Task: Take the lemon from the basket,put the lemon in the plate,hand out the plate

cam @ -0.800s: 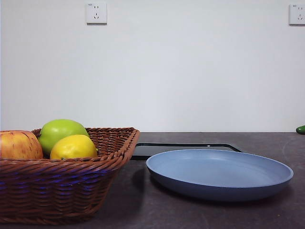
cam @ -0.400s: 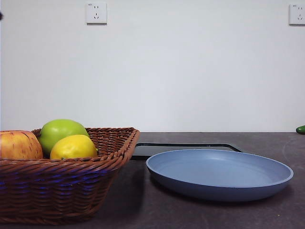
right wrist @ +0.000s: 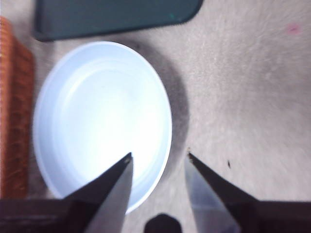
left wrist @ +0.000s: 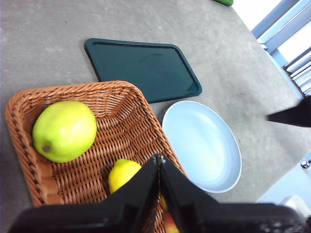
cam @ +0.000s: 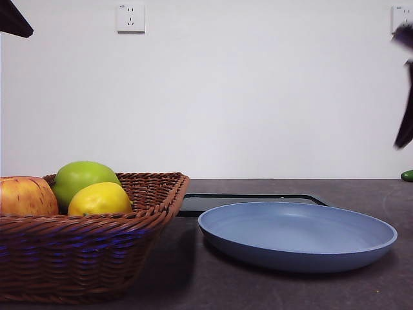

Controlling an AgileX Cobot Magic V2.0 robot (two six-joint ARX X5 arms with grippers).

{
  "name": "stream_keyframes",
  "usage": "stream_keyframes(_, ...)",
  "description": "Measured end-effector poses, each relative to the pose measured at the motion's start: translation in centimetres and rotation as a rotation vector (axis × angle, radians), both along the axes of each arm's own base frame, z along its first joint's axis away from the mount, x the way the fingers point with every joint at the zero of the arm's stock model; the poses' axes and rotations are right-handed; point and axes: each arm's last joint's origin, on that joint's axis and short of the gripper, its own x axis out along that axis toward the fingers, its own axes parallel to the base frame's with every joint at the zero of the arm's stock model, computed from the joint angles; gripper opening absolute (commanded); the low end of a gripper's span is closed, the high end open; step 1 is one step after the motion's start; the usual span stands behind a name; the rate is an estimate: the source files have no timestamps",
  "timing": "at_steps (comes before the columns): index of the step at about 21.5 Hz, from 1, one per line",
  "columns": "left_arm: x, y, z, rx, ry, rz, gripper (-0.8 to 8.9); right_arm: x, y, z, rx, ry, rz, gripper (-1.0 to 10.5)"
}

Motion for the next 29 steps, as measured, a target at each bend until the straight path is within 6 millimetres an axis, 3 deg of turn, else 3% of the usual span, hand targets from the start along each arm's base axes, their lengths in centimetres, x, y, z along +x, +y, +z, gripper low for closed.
stream_keyframes(5,0.0,0.0,0.0,0.002,-0.004,-0.005,0.08,3.1,1.5,-4.2,-0.006,0.107,0.051,2.1)
stream_keyframes(11,0.0,0.0,0.0,0.002,-0.004,-0.005,0.08,4.4,2.5,-7.5,-0.015,0.207,0.083,1.6)
stream_keyframes(15,0.0,0.0,0.0,0.002,-0.004,-0.005,0.08,4.4,2.5,-7.5,-0.011,0.204,0.084,0.0)
stream_keyframes(20,0.0,0.0,0.0,0.002,-0.004,-0.005,0.1,4.4,2.6,-7.4,-0.004,0.206,0.079,0.0)
stream_keyframes(23,0.0,0.0,0.0,0.003,0.003,-0.005,0.21,3.7,2.4,-6.3,-0.007,0.201,0.075,0.0)
stream_keyframes(27,-0.2,0.0,-0.2,0.007,0.026,-0.002,3.19,2.3,2.2,-4.3,-0.005,0.183,0.074,0.0)
stream_keyframes(29,-0.2,-0.1,-0.2,0.006,0.027,-0.009,3.54,1.5,2.2,-3.2,-0.003,0.154,0.074,0.0)
